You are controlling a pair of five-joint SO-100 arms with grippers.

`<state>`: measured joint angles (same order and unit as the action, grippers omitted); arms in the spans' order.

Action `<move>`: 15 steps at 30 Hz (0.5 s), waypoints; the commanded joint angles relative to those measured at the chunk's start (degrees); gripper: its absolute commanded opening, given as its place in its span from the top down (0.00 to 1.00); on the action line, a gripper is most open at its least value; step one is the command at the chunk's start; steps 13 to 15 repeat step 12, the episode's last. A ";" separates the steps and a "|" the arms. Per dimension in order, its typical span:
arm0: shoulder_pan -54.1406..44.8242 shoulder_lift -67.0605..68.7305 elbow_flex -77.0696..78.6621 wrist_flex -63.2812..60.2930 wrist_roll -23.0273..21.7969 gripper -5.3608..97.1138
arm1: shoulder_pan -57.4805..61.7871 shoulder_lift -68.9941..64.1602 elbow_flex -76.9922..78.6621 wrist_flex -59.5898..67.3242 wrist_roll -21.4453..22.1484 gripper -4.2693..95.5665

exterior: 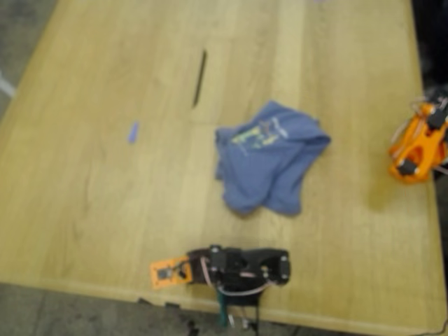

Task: Fold a T-shirt

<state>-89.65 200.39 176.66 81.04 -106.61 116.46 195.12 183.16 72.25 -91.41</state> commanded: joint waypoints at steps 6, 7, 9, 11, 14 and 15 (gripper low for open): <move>0.09 6.42 -1.05 0.79 0.26 0.95 | 8.17 0.09 3.69 -0.44 0.44 0.96; 0.09 6.42 -1.05 0.79 0.26 0.95 | 8.09 0.09 3.69 -0.44 0.44 0.96; 0.00 6.50 -1.05 0.79 0.26 0.95 | 8.09 0.09 3.69 -0.44 0.44 0.96; -0.09 6.50 -1.05 0.44 0.35 0.95 | 8.09 0.09 3.69 -1.23 0.53 0.96; -0.35 6.50 -1.05 -0.53 0.35 0.95 | 8.09 0.09 3.69 -2.72 0.44 0.96; -0.35 6.50 -1.05 -0.53 0.35 0.95 | 8.09 0.09 3.69 -2.72 0.44 0.96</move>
